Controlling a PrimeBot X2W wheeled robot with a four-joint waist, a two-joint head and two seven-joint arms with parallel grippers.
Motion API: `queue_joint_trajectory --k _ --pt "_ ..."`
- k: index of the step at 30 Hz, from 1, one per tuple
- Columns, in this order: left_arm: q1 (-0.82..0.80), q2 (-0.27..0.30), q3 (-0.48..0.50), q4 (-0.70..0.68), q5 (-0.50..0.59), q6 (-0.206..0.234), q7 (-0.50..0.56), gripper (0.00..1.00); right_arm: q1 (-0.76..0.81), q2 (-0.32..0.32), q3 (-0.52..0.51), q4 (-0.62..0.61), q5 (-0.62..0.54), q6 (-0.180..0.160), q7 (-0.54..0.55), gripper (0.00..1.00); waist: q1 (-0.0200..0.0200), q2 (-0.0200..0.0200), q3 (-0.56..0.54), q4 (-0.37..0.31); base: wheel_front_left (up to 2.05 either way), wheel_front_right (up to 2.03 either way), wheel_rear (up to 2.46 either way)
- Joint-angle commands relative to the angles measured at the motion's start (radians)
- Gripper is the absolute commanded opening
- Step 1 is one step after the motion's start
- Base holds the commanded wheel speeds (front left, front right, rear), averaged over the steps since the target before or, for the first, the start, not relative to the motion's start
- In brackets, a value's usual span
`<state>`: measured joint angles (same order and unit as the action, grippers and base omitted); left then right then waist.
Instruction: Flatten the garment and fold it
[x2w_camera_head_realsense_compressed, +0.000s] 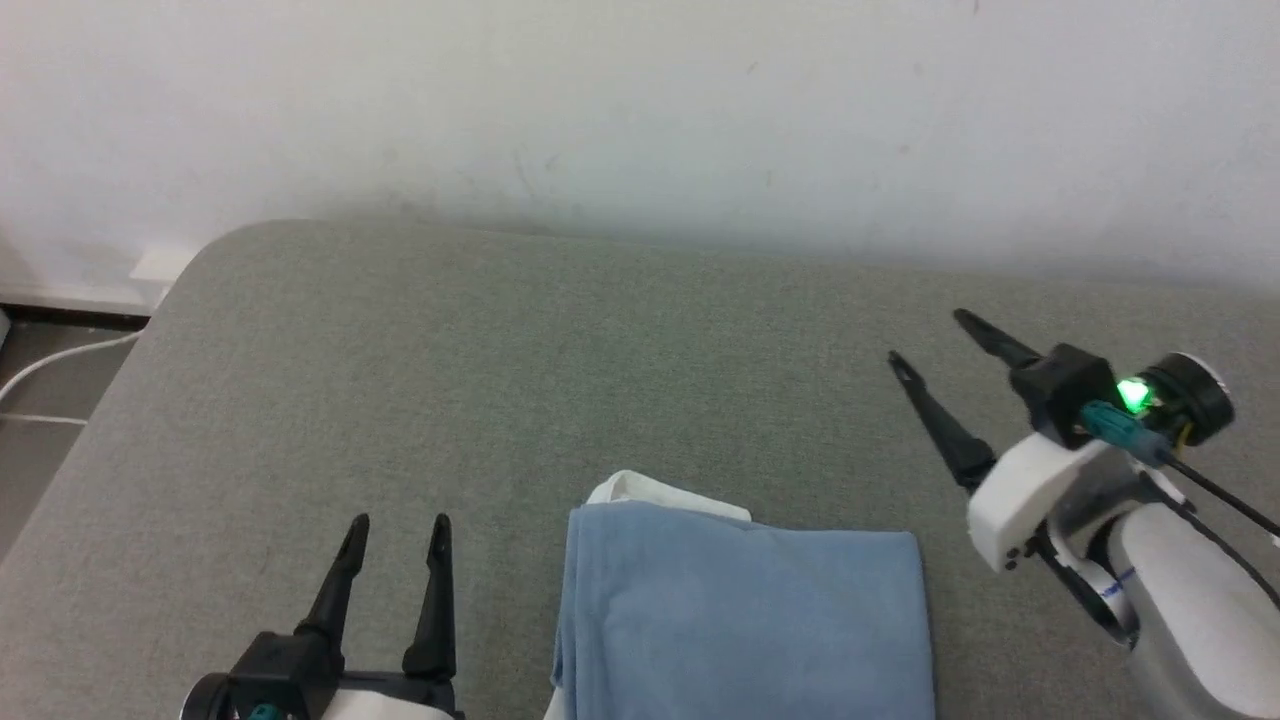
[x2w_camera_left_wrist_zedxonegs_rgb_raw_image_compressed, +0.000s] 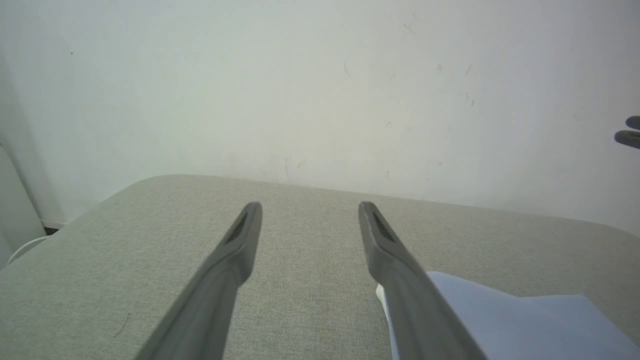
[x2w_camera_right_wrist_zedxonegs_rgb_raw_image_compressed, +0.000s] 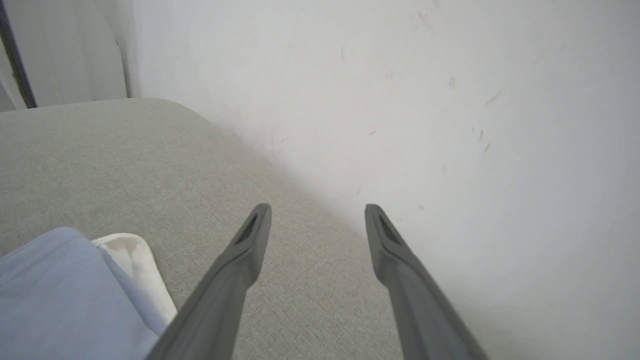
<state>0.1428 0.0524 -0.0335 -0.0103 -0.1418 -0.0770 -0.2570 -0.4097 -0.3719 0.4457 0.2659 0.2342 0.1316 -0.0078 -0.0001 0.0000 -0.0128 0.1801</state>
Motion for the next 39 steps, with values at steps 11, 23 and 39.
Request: queue_joint_trajectory --k 11,23,39 --pt "0.006 -0.002 0.001 -0.025 -0.022 0.013 -0.005 1.00 0.389 0.129 -0.414 -0.225 -0.092 -0.001 -0.146 1.00 0.0001 0.0000 0.015 -0.087 0.00 0.00 0.00" --pt "-0.020 -0.002 -0.013 -0.003 -0.013 0.002 -0.005 1.00 0.535 0.182 -0.451 -0.355 0.012 -0.001 -0.001 1.00 0.0001 0.0000 0.068 -0.105 0.00 0.00 0.00" --pt "-0.071 -0.002 -0.028 0.016 0.002 -0.010 -0.005 1.00 0.517 0.087 -0.328 -0.337 0.606 -0.001 0.567 1.00 0.0001 0.0000 0.145 -0.062 0.00 0.00 0.00"
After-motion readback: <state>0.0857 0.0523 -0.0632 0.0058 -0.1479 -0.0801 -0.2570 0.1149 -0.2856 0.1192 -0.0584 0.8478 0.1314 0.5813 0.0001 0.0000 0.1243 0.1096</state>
